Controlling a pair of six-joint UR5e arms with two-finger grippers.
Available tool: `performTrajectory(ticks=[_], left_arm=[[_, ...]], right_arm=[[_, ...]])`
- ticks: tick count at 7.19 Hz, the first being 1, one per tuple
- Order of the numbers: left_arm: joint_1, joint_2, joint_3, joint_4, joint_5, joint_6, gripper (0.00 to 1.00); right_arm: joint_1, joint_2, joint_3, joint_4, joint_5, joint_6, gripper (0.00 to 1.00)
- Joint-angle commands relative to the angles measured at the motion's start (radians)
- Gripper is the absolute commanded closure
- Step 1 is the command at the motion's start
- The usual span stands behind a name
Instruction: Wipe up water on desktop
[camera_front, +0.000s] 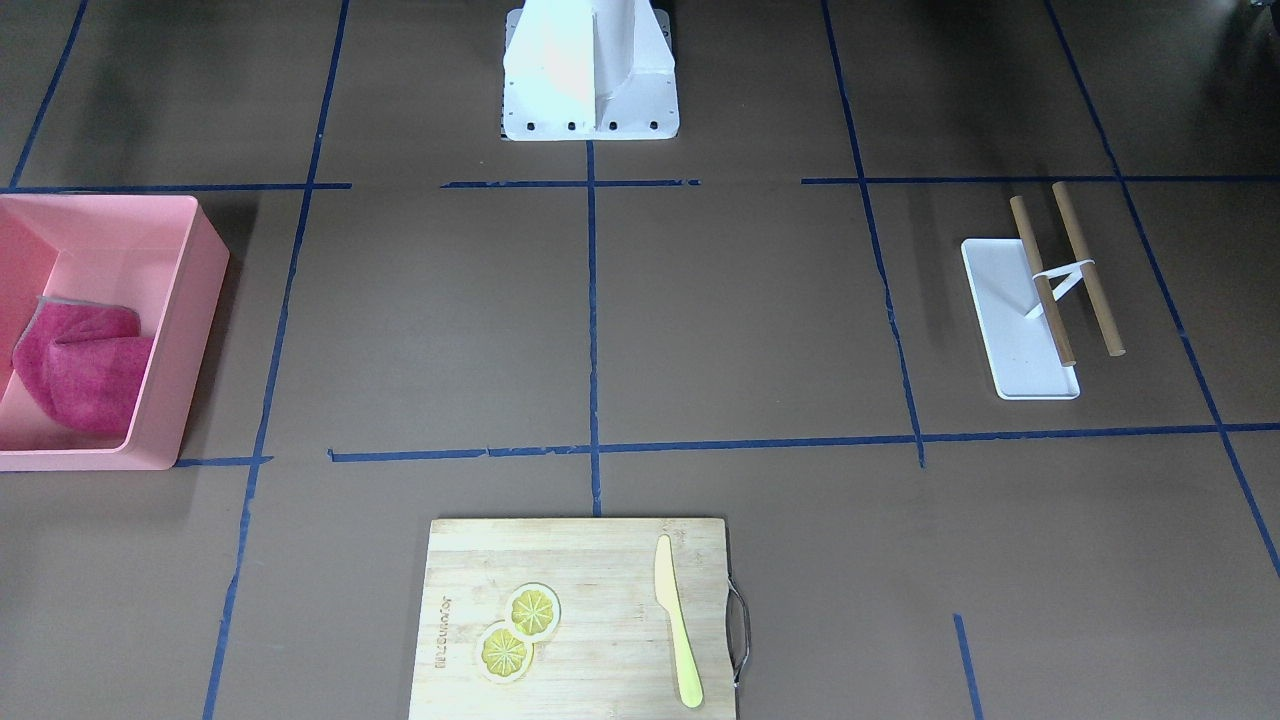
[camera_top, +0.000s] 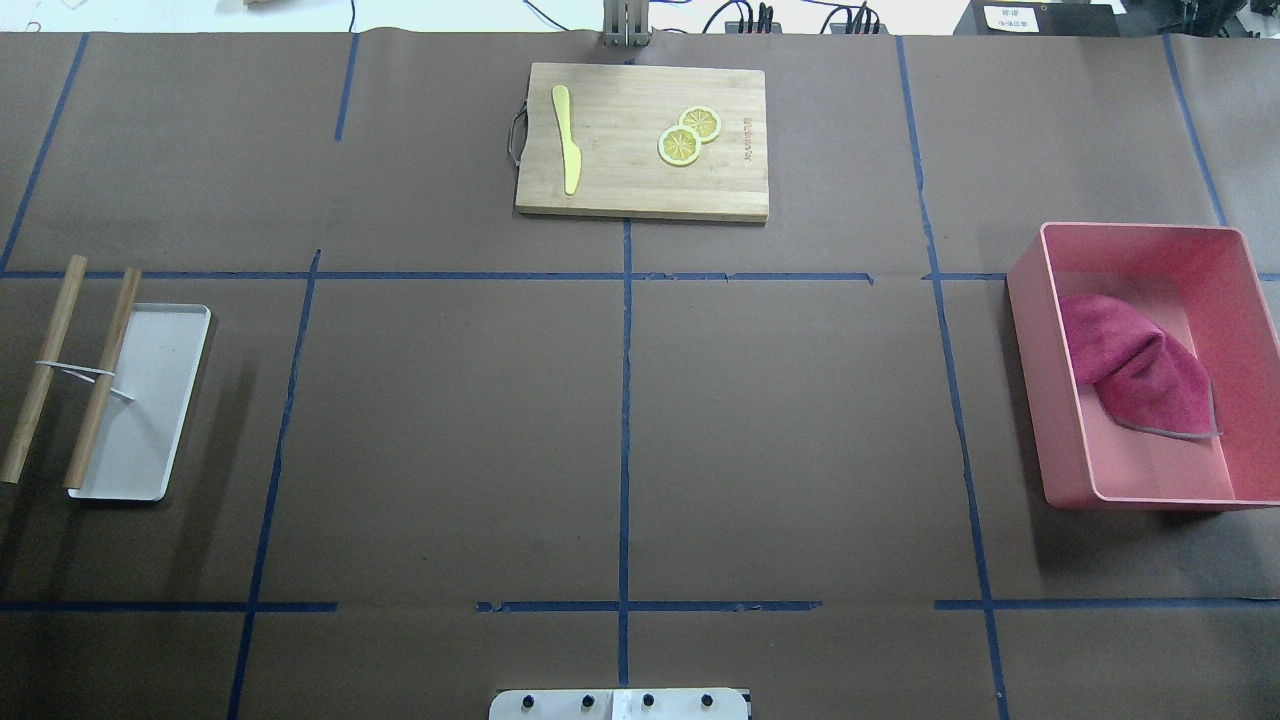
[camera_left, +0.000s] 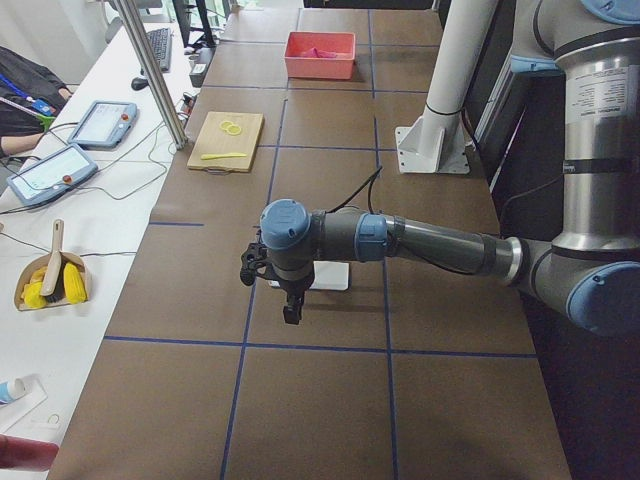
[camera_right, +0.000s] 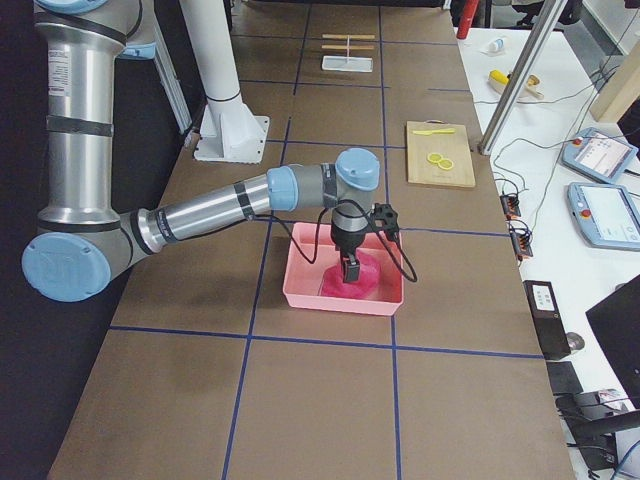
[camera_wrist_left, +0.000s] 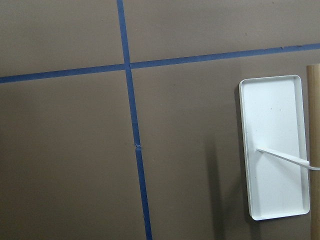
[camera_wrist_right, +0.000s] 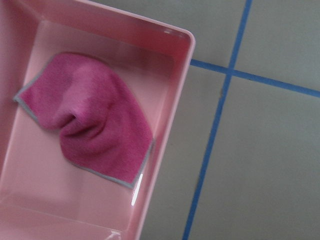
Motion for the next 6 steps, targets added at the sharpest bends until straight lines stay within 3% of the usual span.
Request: performTrajectory(ticks=[1,6], left_arm=[[0.000,0.000,0.004,0.000,0.001,0.001,0.00],[0.002,0.059,0.004,-0.046,0.022,0.006,0.00]], right_arm=[[0.066,-0.057,-0.044,0.002,-0.002,-0.057,0.00],[0.064,-0.052,-0.084,0.064,0.001,-0.042,0.00]])
